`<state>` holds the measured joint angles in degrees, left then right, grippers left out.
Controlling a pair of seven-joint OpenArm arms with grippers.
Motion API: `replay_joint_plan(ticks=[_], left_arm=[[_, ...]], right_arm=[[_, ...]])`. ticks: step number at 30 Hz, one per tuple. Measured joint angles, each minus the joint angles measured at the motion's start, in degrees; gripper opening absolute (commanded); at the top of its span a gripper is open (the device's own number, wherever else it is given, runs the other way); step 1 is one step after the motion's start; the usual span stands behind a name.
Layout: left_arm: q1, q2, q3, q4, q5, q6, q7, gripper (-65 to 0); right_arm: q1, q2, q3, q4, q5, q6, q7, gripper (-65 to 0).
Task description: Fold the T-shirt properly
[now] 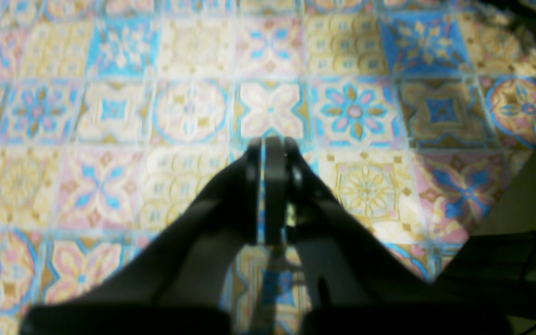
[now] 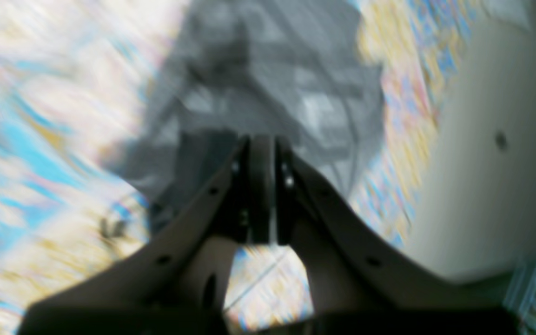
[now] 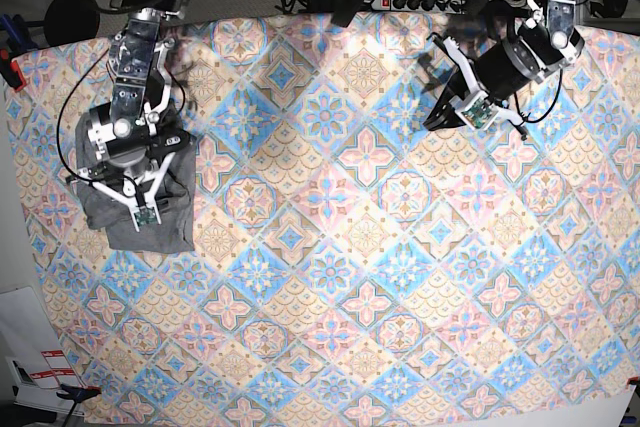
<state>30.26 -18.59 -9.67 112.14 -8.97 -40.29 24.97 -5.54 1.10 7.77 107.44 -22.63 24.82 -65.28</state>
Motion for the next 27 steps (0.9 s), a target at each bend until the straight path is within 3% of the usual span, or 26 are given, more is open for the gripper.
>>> replay_joint_plan(ticks=[18, 22, 25, 27], left_arm=[[8.9, 1.2, -4.2, 0.0, 0.0, 0.2, -1.2, -65.0], [10.9, 4.2, -5.2, -2.6, 6.4, 0.6, -11.0, -65.0], [12.6, 7.7, -5.2, -6.2, 14.2, 0.4, -13.9, -65.0], [13.8, 9.3, -5.2, -7.3, 15.6, 0.4, -17.1, -65.0]], right_arm=[[-15.8, -2.1, 8.1, 4.4, -0.1, 0.3, 0.3, -63.1], [-19.0, -2.2, 8.3, 4.3, -0.1, 0.4, 0.2, -63.1], [-20.2, -2.4, 10.2, 4.3, -0.1, 0.5, 0.2, -63.1], [-21.3, -3.1, 11.8, 4.3, -0.1, 0.3, 0.8, -63.1]])
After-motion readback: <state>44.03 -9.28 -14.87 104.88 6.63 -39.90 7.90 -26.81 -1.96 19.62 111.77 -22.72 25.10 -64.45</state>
